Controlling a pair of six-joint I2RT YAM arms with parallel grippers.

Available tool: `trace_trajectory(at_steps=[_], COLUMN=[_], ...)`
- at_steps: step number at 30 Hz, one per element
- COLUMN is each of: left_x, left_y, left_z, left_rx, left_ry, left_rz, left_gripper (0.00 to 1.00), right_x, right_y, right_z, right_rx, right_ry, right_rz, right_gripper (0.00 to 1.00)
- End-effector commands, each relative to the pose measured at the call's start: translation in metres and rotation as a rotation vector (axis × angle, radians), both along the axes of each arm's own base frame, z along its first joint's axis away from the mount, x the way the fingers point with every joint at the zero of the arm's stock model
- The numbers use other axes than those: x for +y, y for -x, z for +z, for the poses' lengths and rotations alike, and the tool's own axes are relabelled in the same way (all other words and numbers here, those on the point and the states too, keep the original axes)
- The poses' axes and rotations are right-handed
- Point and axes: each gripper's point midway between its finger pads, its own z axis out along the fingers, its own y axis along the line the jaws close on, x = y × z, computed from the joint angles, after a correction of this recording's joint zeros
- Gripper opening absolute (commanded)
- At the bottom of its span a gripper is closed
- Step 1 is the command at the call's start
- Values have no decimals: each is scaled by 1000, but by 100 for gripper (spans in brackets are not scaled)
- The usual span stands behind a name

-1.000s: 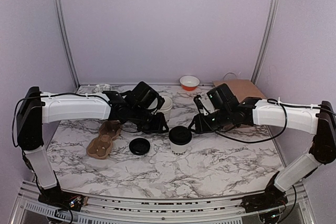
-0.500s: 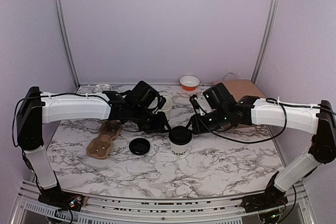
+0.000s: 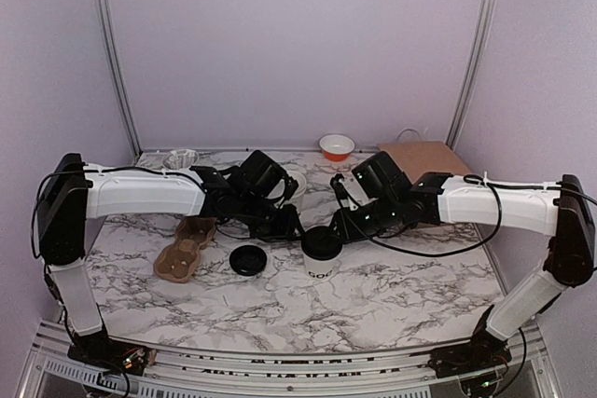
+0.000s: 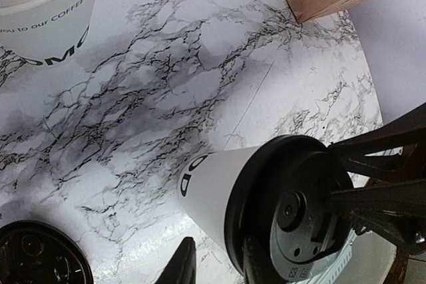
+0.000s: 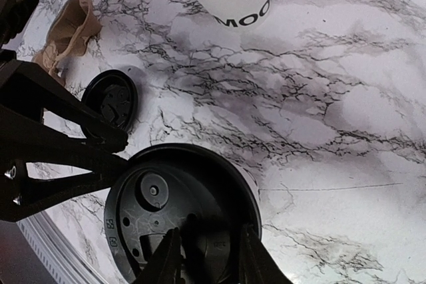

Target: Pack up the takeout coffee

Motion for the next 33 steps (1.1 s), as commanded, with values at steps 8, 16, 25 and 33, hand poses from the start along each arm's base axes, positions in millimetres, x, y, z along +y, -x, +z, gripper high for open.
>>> trace_trajectory(at_steps=[8,16,25,33], left_x=[6,37,32,4], left_y=[9,30,25,2], left_z=[-31,-88,-69,6], left_rx=[26,76,16,-91], left_ry=[-88,-253,-235,-111], left_rz=[-27,-37,-27,-20], left_gripper=[24,24,23,25], right_x=[4,-7,-7,-8], right_y=[1,14,10,-2], right_z=[-6,-33,-23,-4], right_rx=[8,60,45,7], right_ry=[26,41,21,0], right_rz=[-7,-23,-57,-126], right_gripper=[28,27,27,27])
